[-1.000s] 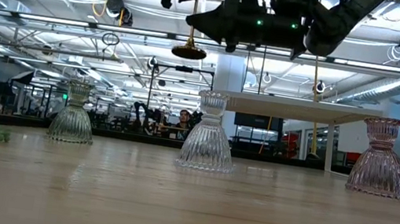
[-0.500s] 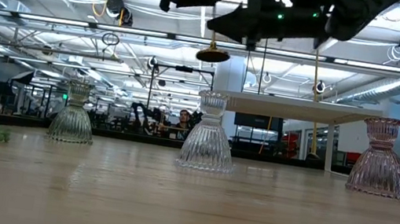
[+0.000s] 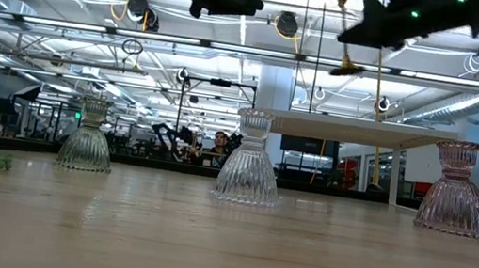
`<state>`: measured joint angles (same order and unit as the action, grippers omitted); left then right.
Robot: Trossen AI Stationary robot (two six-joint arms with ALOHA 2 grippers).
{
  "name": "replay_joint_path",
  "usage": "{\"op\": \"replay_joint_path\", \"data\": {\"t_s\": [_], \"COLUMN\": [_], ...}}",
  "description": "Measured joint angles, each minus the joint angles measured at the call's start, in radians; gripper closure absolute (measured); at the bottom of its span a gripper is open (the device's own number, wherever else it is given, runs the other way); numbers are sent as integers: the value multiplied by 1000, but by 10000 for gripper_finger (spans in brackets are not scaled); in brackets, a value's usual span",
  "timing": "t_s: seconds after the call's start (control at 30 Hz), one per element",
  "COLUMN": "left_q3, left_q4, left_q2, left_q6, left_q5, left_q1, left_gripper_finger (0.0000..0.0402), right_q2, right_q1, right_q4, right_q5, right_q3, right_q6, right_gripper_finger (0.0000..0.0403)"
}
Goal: Pick & Place candle stick holders
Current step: Put the top gold candle holder on the shelf
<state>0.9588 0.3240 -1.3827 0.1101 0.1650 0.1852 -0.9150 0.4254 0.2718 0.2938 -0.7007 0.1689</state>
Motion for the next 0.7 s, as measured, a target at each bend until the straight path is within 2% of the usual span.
{"op": "replay_joint_path", "data": {"t_s": [0.13,0.23,0.3,0.5,0.7], "left_q3": [0,0,0,0,0], "left_q4": [1,17,24,26,18], "left_q2": [0,0,0,0,0], "left_q6": [0,0,0,-1,-1], "left_q5": [0,0,0,0,0], "left_q1": [0,0,0,0,0], "left_gripper_finger": [254,254,254,254,254], "right_q2": [103,119,113,46,-26], "right_q1": [86,151,194,324,405], "right_q4": [138,294,338,348,343], "right_q5": [20,18,23,80,40], "right_q3": [161,263,303,327,328], "right_q6": [-40,-43,-44,-69,-154], "right_gripper_finger": [391,391,391,391,391]}}
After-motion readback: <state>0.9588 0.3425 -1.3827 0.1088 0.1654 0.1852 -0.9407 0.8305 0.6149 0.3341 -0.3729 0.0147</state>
